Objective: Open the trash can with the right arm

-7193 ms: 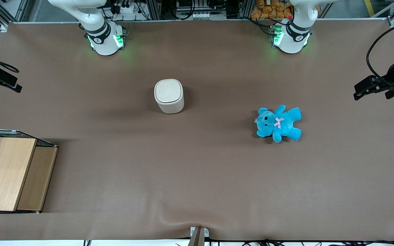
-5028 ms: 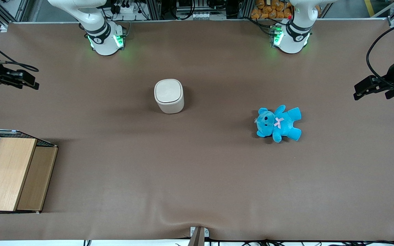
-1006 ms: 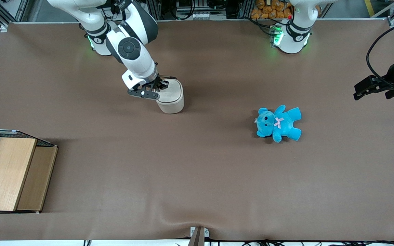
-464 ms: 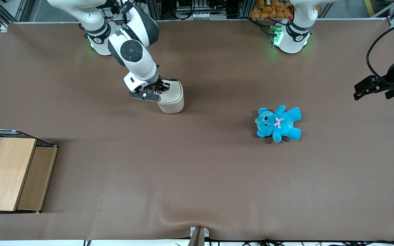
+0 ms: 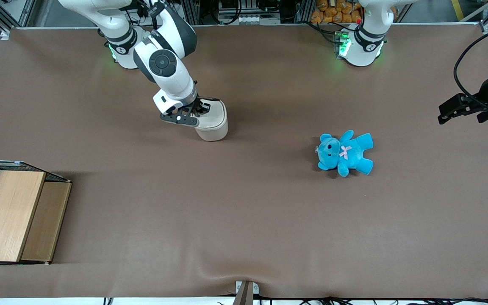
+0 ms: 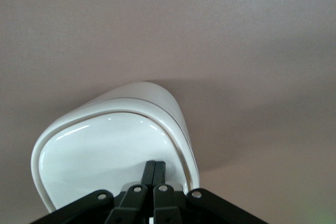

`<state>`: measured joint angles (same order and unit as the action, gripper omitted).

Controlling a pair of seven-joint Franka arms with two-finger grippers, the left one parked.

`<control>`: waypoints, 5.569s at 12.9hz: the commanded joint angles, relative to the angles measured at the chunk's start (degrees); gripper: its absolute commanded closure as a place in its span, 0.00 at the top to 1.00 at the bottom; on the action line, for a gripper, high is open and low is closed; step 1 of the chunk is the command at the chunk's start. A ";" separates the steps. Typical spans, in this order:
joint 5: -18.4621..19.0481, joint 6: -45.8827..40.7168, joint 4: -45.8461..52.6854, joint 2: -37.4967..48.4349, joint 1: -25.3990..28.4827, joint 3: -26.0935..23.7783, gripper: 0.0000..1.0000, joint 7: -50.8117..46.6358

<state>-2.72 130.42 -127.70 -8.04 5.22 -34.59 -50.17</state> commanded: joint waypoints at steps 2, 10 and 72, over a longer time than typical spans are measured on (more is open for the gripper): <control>1.66 -6.21 6.31 -1.80 0.14 -0.22 0.00 -4.58; -0.62 -20.90 18.71 -1.80 0.05 -2.85 0.42 -9.41; 2.98 -46.23 40.69 9.28 -6.28 32.92 1.00 46.82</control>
<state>-0.03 83.50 -86.70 1.07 -0.82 -1.62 -5.64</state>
